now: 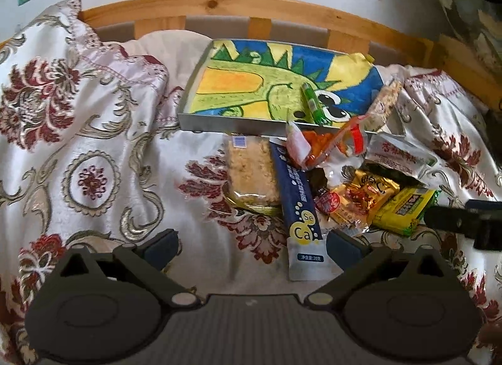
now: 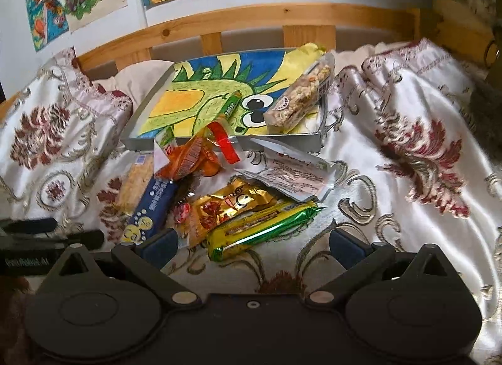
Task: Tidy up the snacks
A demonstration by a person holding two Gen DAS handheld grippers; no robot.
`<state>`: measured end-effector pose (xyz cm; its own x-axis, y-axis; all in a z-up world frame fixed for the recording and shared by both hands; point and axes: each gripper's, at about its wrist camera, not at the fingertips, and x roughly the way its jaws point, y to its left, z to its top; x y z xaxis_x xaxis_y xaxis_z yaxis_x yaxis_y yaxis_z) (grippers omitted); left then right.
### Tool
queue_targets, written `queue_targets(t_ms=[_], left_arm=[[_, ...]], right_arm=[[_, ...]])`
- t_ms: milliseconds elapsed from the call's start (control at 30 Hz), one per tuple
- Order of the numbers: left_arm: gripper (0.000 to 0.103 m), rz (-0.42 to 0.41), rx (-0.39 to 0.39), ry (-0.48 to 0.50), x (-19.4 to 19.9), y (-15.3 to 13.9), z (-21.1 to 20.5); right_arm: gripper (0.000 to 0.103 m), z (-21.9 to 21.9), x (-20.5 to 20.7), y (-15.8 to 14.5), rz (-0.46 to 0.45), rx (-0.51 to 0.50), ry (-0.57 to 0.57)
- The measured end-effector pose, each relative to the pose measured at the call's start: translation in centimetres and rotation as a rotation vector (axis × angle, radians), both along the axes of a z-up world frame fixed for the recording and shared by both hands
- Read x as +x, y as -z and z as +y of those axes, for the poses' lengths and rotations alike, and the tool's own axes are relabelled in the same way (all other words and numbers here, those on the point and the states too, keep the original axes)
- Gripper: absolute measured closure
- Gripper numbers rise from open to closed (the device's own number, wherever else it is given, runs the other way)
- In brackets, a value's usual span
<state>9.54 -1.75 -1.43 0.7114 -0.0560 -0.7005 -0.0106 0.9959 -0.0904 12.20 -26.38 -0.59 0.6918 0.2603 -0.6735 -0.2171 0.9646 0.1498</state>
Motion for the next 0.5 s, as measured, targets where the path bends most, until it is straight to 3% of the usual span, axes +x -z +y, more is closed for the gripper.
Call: queue_targets(t_ms=[267, 500], left_arm=[[0.001, -0.002, -0.013, 0.057, 1.9, -0.1, -1.2], [0.001, 0.012, 0.003, 0.075, 3.3, 0.4, -2.4]], right_arm=[[0.001, -0.9, 2.6, 0.9, 0.084, 0.076, -0.047], [0.001, -2.5, 3.7, 2.0, 0.178, 0.258, -0.019]])
